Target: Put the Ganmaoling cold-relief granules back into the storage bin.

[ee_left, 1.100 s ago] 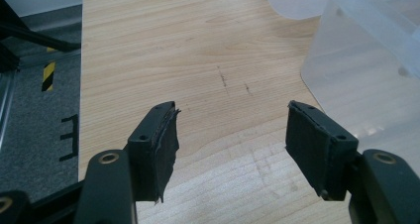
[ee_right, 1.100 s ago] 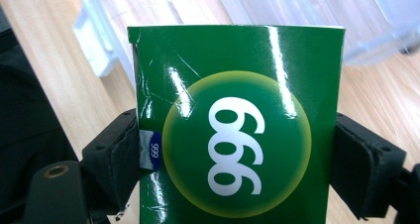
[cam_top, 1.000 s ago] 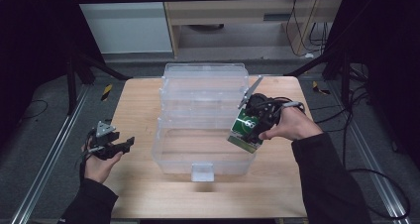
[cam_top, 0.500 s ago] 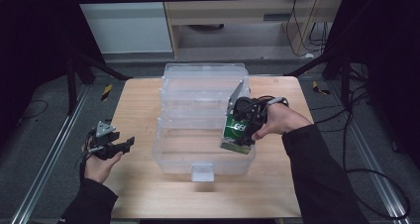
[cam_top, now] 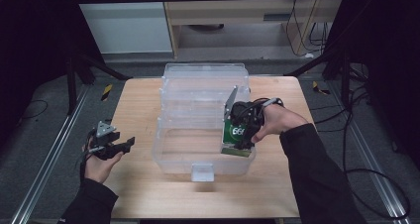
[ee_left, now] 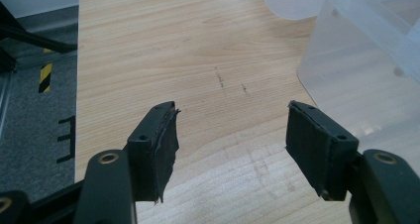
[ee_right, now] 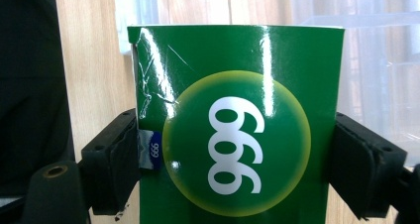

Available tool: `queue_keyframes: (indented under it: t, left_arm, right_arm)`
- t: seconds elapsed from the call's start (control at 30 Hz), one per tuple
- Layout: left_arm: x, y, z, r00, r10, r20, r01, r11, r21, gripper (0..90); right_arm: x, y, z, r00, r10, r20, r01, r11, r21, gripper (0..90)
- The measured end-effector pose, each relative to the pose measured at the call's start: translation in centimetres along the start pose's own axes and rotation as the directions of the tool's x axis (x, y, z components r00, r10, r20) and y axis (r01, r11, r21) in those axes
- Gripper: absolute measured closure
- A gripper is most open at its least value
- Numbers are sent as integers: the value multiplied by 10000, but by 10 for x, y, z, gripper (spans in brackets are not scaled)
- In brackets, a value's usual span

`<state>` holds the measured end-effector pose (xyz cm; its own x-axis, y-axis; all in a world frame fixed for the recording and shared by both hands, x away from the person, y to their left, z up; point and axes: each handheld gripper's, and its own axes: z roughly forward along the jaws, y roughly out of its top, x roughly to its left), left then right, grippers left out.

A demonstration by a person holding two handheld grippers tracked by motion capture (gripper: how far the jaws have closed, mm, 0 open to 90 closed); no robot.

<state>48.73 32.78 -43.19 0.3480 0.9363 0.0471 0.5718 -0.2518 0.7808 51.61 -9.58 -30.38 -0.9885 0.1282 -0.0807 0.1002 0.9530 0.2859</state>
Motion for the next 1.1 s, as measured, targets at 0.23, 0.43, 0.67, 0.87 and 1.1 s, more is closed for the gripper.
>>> queue_keyframes:
  t: [0.23, 0.43, 0.67, 0.87, 1.1]
  left_arm:
    - [0, 0, 0, 10000, 3, 2, -3, 10000, 3, 359]
    - [0, 0, 0, 10000, -8, 35, 8, 10000, -8, 359]
    - [0, 0, 1, 10000, -43, 75, 43, 10000, 0, 362]
    - [0, 0, 1, 10000, -17, 87, 17, 10000, 3, 362]
    - [-1, 0, 0, 9999, -21, 101, 22, 10000, -36, 362]
  right_arm:
    - [-2, 0, 8, 9998, -214, 63, 212, 9995, 240, 177]
    - [-4, -1, 13, 9995, -299, 70, 296, 9986, 445, 177]
    - [-6, -3, 19, 9997, -242, 37, 239, 9974, 686, 176]
    - [-8, -4, 27, 9998, -207, -46, 211, 9965, 815, 176]
    - [-8, -6, 32, 9993, -292, -232, 310, 9960, 834, 175]
